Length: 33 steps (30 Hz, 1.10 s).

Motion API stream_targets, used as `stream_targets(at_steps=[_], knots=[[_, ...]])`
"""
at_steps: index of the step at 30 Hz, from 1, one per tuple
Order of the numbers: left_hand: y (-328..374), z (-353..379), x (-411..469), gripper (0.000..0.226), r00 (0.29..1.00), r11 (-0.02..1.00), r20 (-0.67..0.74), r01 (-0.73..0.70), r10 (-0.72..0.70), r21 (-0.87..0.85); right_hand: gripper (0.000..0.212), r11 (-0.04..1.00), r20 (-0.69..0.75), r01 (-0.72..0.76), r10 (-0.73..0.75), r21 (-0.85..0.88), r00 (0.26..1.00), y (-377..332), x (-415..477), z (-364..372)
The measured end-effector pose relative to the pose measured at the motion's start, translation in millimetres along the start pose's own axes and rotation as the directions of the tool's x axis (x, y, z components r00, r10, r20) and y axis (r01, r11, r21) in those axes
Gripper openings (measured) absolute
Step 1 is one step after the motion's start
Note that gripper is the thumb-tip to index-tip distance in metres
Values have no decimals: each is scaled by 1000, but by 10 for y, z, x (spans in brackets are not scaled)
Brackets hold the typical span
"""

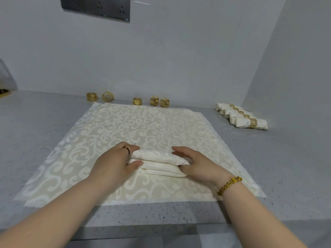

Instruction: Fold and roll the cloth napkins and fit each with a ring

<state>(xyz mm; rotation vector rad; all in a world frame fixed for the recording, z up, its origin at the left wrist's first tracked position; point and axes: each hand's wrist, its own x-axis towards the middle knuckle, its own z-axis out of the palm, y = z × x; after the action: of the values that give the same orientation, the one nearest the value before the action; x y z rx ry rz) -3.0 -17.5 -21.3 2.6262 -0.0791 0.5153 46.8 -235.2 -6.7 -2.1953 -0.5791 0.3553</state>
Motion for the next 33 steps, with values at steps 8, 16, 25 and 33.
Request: stream_targets(at_steps=[8,16,25,33], knots=[[-21,79,-23,44,999,995,-4,-53,54,83,50,842,-96,181,-264,-508,960,-297,-38,146],[-83,80,-15,44,989,977,93,-133,119,164,32,473,-2,235,-448,-849,894,-122,26,466],[-173,10,-16,65,943,850,181,-330,279,411,43,704,-1,258,-346,-662,938,-155,-36,408],[-3,-44,288,37,956,984,235,-175,174,-17,27,957,-69,163,-185,-242,980,-247,109,69]])
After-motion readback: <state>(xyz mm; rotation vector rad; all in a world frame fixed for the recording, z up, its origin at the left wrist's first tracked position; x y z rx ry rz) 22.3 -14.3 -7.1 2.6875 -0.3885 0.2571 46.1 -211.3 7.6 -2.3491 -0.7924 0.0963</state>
